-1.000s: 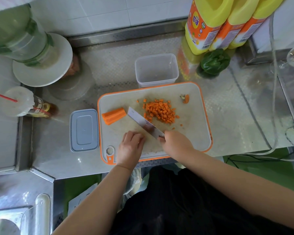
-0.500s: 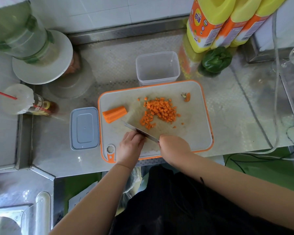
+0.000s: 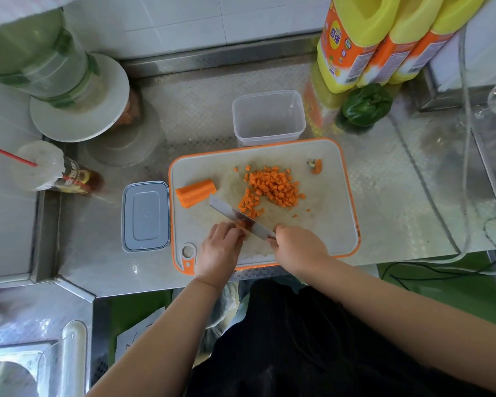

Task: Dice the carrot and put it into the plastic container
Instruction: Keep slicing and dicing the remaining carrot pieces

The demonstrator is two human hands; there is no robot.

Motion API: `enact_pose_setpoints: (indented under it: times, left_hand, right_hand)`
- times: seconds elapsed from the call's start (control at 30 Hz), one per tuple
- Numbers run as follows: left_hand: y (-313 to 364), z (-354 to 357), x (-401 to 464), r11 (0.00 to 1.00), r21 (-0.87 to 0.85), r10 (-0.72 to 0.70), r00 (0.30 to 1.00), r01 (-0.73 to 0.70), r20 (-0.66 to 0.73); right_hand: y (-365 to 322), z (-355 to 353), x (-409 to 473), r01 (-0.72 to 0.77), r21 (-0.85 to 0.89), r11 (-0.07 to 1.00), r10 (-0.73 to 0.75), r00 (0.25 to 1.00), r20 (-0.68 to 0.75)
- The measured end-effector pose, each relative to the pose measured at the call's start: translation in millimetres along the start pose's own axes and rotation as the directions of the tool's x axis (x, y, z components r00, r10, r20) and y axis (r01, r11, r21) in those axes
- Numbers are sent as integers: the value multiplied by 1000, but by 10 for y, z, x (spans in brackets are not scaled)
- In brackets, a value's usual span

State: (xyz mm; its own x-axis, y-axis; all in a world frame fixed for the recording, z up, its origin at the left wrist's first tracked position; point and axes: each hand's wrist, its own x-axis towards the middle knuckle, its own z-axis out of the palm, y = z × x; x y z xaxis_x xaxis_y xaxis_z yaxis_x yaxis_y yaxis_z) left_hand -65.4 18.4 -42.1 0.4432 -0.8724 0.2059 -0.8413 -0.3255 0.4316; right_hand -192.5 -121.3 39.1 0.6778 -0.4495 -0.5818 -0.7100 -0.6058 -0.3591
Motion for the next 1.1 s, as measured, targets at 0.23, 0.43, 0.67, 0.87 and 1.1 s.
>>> enact_pose_setpoints:
  times: [0.23, 0.43, 0.67, 0.87, 1.1]
  left_hand:
    - [-36, 58, -16, 999, -8, -53, 998, 54, 42]
    - [-45, 47, -30, 997, -37, -69, 996, 71, 57]
    - [-48, -5, -59, 999, 3, -47, 999, 47, 10]
    - [-51, -41, -61, 999, 11, -44, 998, 43, 54]
    - [-99, -32, -43, 998, -39, -35, 995, 39, 93]
  right_hand:
    - [-54, 124, 45, -16, -86, 996, 16, 1000, -3]
    - [-146, 181, 139, -21, -58, 998, 21, 1000, 4]
    - [-50, 12, 170, -67, 86, 994, 59, 994, 94]
    - [-107, 109, 16, 25, 21, 999, -25, 999, 27]
    - [-163, 240, 37, -43, -53, 998, 45, 998, 41]
